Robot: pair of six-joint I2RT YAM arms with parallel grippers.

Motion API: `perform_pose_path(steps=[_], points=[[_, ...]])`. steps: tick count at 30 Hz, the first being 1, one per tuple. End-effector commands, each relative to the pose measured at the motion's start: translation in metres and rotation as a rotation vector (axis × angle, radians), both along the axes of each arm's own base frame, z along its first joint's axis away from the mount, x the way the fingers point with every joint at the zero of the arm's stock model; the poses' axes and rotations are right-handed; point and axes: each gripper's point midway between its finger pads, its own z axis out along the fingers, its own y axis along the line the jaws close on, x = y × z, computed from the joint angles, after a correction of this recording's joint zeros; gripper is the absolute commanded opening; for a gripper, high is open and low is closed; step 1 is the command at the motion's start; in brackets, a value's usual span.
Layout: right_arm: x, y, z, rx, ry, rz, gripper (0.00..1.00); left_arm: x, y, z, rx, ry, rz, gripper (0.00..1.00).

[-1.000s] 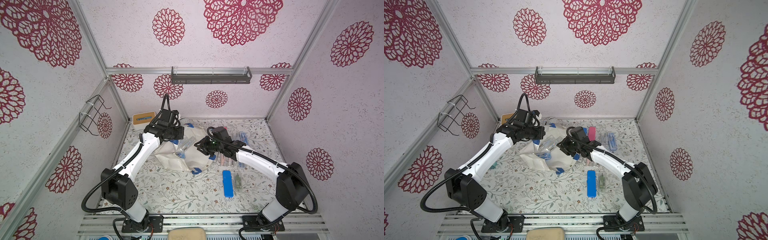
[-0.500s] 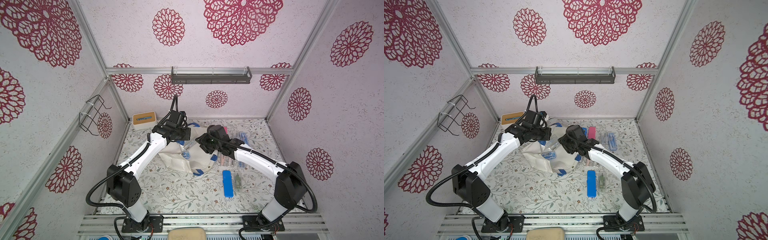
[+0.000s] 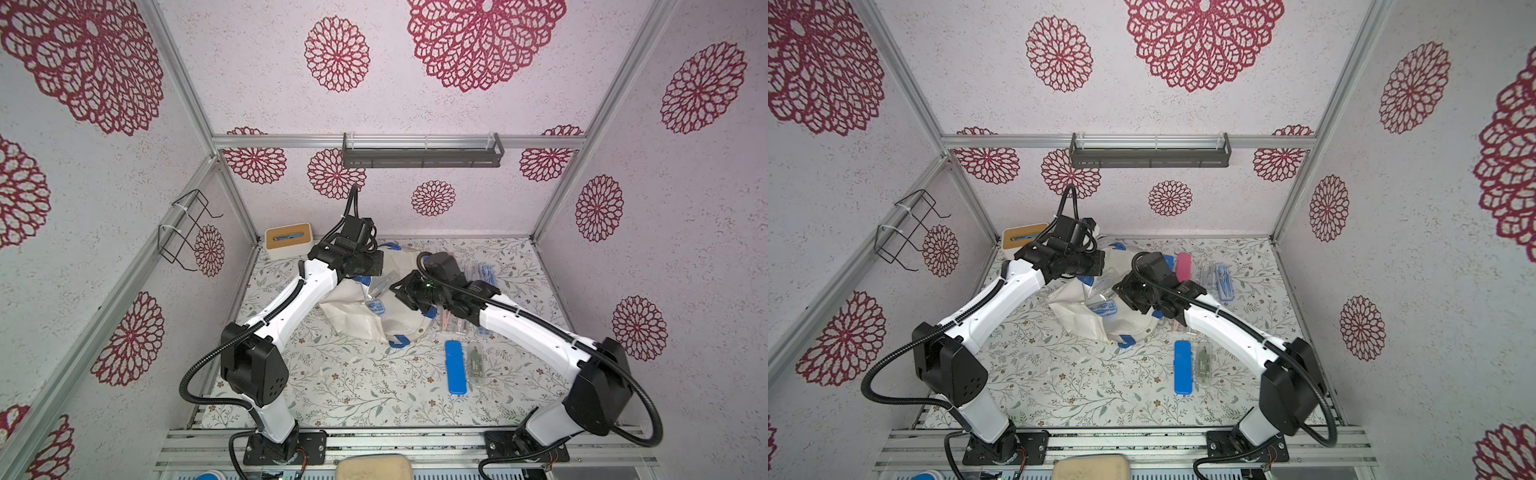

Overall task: Take out the compass set from the canvas bag
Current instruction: Pick up the compass set from the canvas bag.

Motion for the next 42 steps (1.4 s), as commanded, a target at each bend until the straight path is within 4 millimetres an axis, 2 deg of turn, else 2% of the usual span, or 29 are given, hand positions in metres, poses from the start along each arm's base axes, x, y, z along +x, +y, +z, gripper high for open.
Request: perform_pose_path(steps=[1,6,12,19,24,34,38,42], points=[[-0.008,0.02,-0.011,0.067,0.099,0.018,0.31,0.006,-0.007,0.021,-0.036,-0.054,-0.018,0.0],[0.014,0.035,-0.047,0.11,0.169,-0.067,0.37,0.0,-0.006,0.023,-0.039,-0.056,-0.032,0.0],[0.049,0.057,-0.091,0.13,0.242,-0.141,0.57,-0.015,-0.016,0.027,-0.107,-0.052,-0.1,0.0],[0.075,0.042,-0.126,0.088,0.27,-0.248,0.69,-0.03,-0.018,0.027,-0.154,-0.035,-0.123,0.0],[0.079,0.037,-0.148,0.085,0.312,-0.285,0.71,-0.04,-0.019,0.028,-0.184,-0.024,-0.135,0.0],[0.076,0.045,-0.182,0.075,0.39,-0.29,0.72,-0.052,-0.023,0.028,-0.222,-0.007,-0.139,0.0],[0.078,0.05,-0.19,0.073,0.401,-0.289,0.69,-0.054,-0.027,0.027,-0.233,0.002,-0.143,0.0],[0.078,0.055,-0.197,0.076,0.41,-0.281,0.6,-0.055,-0.032,0.027,-0.236,0.005,-0.147,0.0]])
